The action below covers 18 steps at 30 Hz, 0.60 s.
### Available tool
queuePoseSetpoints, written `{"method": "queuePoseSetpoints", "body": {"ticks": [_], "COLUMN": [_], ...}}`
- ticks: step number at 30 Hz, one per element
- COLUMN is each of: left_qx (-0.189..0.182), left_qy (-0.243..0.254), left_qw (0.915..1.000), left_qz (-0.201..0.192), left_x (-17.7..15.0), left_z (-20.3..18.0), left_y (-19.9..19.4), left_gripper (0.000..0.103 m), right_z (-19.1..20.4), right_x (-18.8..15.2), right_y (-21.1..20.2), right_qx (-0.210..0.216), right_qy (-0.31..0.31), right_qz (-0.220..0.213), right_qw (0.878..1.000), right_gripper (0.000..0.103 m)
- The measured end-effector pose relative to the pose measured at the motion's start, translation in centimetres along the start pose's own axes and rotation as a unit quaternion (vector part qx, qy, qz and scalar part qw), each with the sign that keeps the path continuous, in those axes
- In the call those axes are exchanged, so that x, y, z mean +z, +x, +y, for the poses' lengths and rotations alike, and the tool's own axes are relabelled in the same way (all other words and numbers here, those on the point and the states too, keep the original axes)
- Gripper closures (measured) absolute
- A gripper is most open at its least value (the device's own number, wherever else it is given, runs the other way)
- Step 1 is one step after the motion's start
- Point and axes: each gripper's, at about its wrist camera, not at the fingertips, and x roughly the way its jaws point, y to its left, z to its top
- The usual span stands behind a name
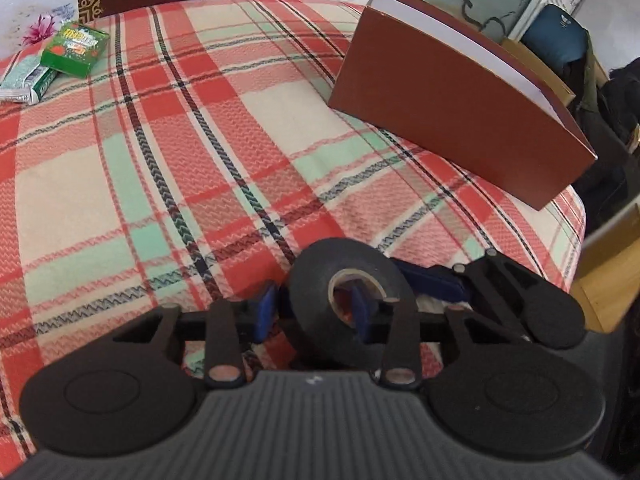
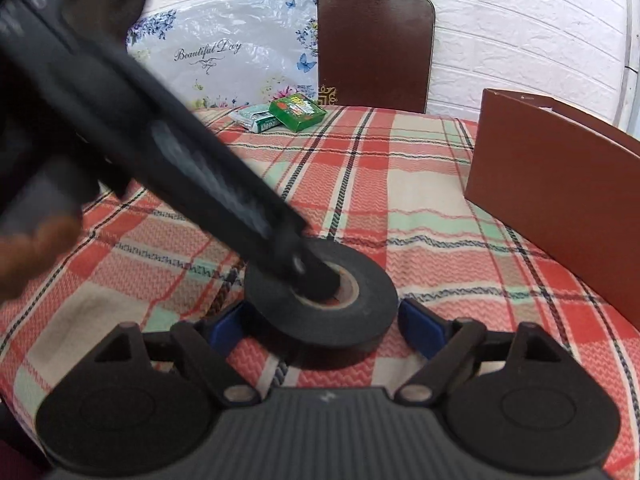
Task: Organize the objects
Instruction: 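Grasp the black tape roll with the left gripper, then lower the black tape roll into the brown box and release it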
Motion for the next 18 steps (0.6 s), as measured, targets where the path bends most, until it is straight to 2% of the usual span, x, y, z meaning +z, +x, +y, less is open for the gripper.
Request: {"method": "queuePoseSetpoints", "body": {"ticks": [2,6,9,12,15,18], "left_qx": [0.005,-0.007,-0.024,-0.044,-0.061,-0.073], "left_qy": [0.003,0.05,0.092,0.125,0.141,0.14], "left_qw": [1.0,0.9979,0.9922,0.9852,0.9809,0.9817], "left_qz": [0.001,-0.04,-0.08,-0.109,-0.119,-0.107], "left_x": [0.8,4.6,8.3,11.7,14.0,15.7], "left_z": [-0.7,-4.1,-7.8,-11.6,-14.4,-16.3], "left_y": [-0.5,-2.5,-2.8,-1.5,1.0,3.9], "left_gripper": [0.066,0.067,0.067,0.067,0.067,0.067], "right_z": [0.2,-1.7,-4.3,-8.5,-13.1,-17.2], "right_x": [-0.2,0.5,2.3,4.2,5.5,6.0], "right_y": [-0.3,-2.2,-4.1,-5.7,-6.4,-6.2], "right_qx": [-0.006,-0.027,-0.082,-0.134,-0.17,-0.191], "right_qy": [-0.005,0.009,0.004,0.023,0.049,0.072], "right_qz": [-0.009,-0.058,-0.111,-0.145,-0.15,-0.134], "right_qw": [1.0,0.998,0.99,0.98,0.973,0.97], "right_gripper": [0.023,0.023,0.023,0.023,0.022,0.022]}}
